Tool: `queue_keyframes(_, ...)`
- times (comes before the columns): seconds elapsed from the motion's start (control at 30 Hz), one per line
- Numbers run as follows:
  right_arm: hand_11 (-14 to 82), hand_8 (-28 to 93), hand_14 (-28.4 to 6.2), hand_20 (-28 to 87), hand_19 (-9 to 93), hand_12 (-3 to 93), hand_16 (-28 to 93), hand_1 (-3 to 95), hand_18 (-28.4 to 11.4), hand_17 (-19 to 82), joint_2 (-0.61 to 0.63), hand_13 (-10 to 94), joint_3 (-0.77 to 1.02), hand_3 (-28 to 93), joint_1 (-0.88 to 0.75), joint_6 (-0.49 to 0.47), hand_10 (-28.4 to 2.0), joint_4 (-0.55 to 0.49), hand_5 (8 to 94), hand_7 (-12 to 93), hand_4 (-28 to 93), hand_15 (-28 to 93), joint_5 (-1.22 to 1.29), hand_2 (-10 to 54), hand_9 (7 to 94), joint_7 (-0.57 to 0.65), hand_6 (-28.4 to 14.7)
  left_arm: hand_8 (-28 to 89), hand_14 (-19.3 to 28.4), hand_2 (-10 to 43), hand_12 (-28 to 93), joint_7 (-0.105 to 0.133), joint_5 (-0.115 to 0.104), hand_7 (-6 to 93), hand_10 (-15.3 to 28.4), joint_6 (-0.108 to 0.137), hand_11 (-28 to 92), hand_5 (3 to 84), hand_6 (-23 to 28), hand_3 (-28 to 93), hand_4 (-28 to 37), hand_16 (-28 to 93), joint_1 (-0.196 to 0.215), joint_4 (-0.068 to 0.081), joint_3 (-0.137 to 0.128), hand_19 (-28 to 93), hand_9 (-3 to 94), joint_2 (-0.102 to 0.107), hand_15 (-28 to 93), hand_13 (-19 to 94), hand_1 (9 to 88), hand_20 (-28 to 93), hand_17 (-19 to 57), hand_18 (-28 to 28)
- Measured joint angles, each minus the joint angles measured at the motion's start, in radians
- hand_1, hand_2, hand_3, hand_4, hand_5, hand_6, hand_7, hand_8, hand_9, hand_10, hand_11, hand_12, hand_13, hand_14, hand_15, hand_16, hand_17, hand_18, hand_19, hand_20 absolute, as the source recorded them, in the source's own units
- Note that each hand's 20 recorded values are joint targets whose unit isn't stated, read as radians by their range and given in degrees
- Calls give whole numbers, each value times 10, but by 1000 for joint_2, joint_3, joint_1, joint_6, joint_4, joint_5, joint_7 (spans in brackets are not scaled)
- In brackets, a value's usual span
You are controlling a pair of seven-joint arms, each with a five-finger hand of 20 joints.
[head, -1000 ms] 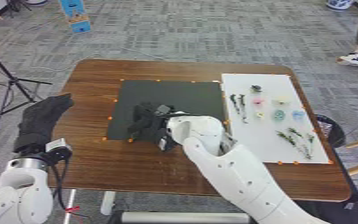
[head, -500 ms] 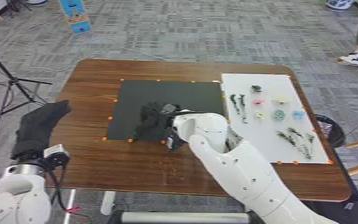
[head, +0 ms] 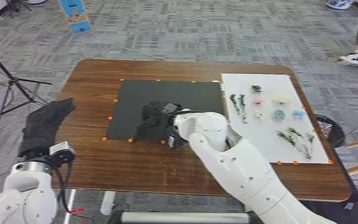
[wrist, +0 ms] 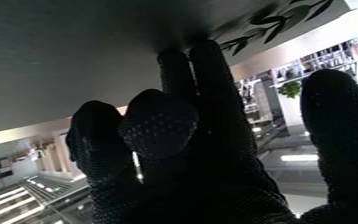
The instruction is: Arrange flowers
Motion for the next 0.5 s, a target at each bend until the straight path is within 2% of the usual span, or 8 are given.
queue_keyframes(0.23,78,-65,-109,562,932,141,409,189,-233,527,-2,793,-16,653,6,4,-137,0,640,117,-66,695,6,67,578,3,-48,-71,128,37,160,0,0,193,131,1,216,550,18,729,-250,6,-1,-1,3,21,510,-4,110,366,259,178,87,62)
queue_keyframes(0.37,78,-65,-109,563,932,141,406,191,-233,527,-12,792,-16,651,7,10,-136,4,636,115,-70,696,8,66,576,4,-48,-71,127,37,160,-1,0,194,131,2,216,549,17,728,-250,6,-13,0,14,21,510,-4,110,366,259,178,86,62)
queue_keyframes(0.5,76,-65,-109,562,932,140,405,190,-233,526,-26,792,-15,650,8,13,-137,9,629,115,-72,697,1,65,570,1,-48,-71,127,37,160,-3,2,194,131,14,215,549,17,727,-250,5,-35,3,36,21,510,-4,110,365,259,177,86,61)
